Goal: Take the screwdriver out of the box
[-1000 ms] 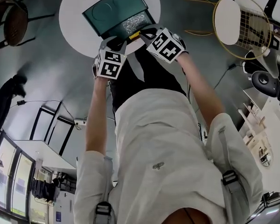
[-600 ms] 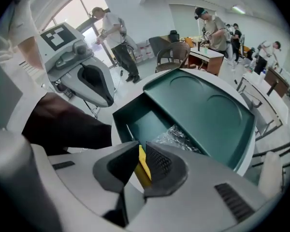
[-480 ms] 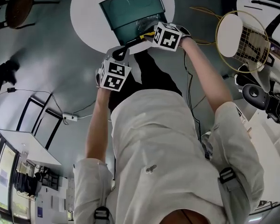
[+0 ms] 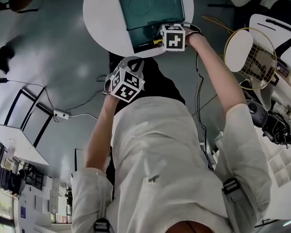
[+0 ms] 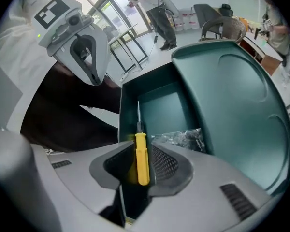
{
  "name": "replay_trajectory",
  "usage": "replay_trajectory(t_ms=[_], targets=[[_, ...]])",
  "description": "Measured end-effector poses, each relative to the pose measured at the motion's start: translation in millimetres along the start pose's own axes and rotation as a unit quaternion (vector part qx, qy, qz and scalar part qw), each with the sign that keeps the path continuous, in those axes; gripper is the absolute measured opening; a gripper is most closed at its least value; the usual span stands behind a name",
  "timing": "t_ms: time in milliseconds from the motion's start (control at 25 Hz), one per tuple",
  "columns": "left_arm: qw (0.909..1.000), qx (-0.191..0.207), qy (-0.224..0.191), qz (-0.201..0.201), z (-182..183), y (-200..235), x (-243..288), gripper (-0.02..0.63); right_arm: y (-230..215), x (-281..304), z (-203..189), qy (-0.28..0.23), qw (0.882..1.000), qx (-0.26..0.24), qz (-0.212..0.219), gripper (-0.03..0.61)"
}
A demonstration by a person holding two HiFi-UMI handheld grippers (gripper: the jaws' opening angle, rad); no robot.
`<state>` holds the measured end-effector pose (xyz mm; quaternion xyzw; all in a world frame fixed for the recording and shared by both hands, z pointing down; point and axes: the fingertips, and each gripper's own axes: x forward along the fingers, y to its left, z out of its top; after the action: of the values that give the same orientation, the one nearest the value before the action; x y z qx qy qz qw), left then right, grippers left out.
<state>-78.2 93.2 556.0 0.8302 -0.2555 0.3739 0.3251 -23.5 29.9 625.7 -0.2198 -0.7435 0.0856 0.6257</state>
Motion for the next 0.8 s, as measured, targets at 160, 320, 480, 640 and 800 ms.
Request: replay_trajectory(t_ms=[160, 320, 480, 640, 800], targets=[[0.9998, -0.011, 0.008, -0.013, -8.5, -7.1, 8.2, 0.011, 3.7, 5.2, 0.7, 0.026, 0.999, -0.02, 0.031, 0.102], [0.9994, -0.012, 0.02, -0.026, -24.3, -10.4, 13.3, 0.012, 5.9, 11.0, 13.1, 0.046, 0.998, -0.033, 0.04, 0.097], [0.9987, -0.017, 0.035, -0.033, -35.2, -19.7, 33.9, 0.012, 9.7, 18.1, 9.5, 0.058, 0.996, -0.04, 0.051, 0.087], [0.9983, -0.029, 0.043, -0.026, -40.8, -16.2, 49.9, 0.012, 14.2, 26.1, 10.5, 0.065, 0.995, -0.049, 0.053, 0.078], [0.9988, -0.029, 0.04, -0.009, -36.7, -7.2, 56.2, 0.011, 15.9, 27.9, 14.2, 0.048, 0.997, -0.045, 0.029, 0.091]])
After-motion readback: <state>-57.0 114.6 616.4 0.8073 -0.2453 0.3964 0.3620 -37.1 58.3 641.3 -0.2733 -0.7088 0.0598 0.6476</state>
